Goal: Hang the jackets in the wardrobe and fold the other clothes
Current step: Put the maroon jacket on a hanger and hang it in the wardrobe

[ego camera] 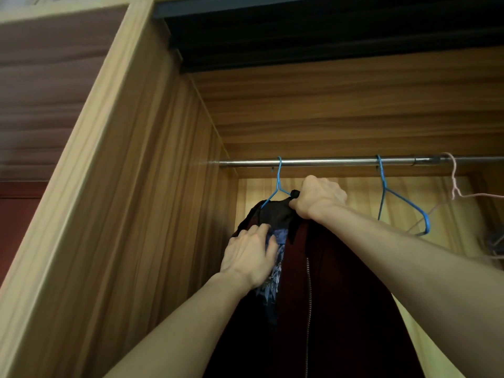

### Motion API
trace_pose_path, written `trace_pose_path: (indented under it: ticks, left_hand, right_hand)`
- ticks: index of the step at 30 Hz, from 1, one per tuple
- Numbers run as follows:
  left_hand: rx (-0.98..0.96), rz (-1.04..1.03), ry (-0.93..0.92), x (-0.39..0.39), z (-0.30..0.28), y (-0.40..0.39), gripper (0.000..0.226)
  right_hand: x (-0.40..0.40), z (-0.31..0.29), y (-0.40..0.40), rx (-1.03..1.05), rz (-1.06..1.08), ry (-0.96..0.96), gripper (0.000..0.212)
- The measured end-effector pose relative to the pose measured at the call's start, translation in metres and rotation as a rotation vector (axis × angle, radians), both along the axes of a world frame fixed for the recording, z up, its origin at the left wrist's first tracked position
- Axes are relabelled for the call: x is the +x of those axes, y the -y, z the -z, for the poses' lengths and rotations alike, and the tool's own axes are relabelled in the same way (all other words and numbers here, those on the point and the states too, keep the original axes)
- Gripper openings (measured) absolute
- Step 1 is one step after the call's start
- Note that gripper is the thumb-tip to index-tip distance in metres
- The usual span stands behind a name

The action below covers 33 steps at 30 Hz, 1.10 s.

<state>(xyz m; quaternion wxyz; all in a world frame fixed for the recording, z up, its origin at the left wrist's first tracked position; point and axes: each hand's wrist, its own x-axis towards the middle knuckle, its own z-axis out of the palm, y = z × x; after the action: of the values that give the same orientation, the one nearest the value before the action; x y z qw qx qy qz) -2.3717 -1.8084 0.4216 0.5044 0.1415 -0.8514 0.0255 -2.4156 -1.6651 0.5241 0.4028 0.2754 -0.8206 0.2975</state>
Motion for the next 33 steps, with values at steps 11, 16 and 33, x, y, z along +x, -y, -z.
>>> trace_pose_path:
  ticks: [11,16,33]
  left_hand:
    - [0.005,-0.092,-0.013,0.046,0.019,-0.02,0.04]
    - [0.016,-0.114,-0.009,0.071,0.038,-0.049,0.041]
    - [0.131,-0.245,-0.09,0.205,0.199,-0.174,0.044]
  right_hand:
    - [0.018,0.04,-0.034,0.082,-0.298,0.057,0.018]
    - [0.013,0.099,-0.051,-0.061,-0.388,-0.169,0.054]
    - [0.088,0.337,-0.117,-0.102,-0.574,-0.306,0.062]
